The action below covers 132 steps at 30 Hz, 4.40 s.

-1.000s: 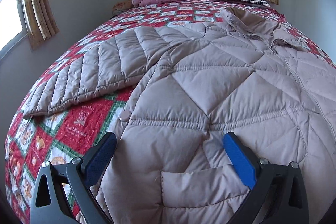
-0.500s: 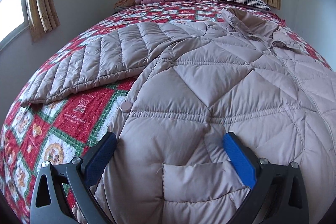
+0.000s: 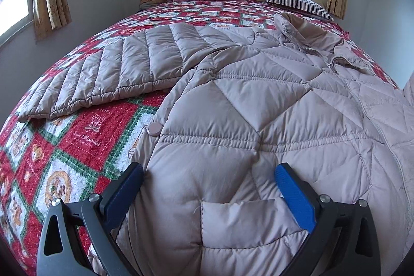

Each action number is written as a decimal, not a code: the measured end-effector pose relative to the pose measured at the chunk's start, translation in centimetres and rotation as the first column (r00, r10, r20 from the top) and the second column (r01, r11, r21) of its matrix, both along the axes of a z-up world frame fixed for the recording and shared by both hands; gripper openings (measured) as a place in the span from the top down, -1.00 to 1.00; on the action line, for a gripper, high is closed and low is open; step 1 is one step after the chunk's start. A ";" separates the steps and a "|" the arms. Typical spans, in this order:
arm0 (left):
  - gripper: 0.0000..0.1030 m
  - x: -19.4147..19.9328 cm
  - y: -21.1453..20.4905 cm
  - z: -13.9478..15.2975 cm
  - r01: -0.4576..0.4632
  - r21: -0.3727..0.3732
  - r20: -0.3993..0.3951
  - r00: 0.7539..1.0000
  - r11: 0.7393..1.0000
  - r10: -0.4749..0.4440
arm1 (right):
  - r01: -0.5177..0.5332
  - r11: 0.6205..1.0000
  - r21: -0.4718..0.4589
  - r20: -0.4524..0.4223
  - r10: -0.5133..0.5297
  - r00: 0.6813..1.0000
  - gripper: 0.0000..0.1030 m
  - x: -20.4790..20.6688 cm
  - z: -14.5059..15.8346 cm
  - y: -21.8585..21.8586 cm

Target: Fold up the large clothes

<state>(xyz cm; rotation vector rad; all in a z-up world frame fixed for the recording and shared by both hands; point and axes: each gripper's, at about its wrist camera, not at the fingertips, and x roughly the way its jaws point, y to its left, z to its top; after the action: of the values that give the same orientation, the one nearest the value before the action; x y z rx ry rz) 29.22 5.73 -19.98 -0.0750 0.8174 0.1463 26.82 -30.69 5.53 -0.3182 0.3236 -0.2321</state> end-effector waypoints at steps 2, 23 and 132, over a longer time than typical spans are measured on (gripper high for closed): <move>-0.98 0.0 0.0 0.0 -0.001 -0.003 0.001 1.000 1.000 0.001 | -0.054 0.998 -0.031 0.000 0.054 0.999 0.80 0.6 0.0 2.5; -0.98 -0.8 1.2 0.2 -0.008 -0.093 0.044 0.999 0.996 0.012 | -0.477 0.870 -0.125 -0.321 0.419 0.849 0.80 5.6 -16.6 23.8; -0.97 -3.1 31.3 2.1 -0.526 -0.408 0.049 0.804 0.746 0.593 | 0.013 0.877 0.481 -0.385 0.198 0.902 -0.49 12.7 -24.9 9.1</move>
<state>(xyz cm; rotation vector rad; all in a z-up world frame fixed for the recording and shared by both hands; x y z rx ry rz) 26.11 37.02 -17.85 -0.7017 0.6121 0.5503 39.52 -21.58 -19.37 0.1112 0.7816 0.0247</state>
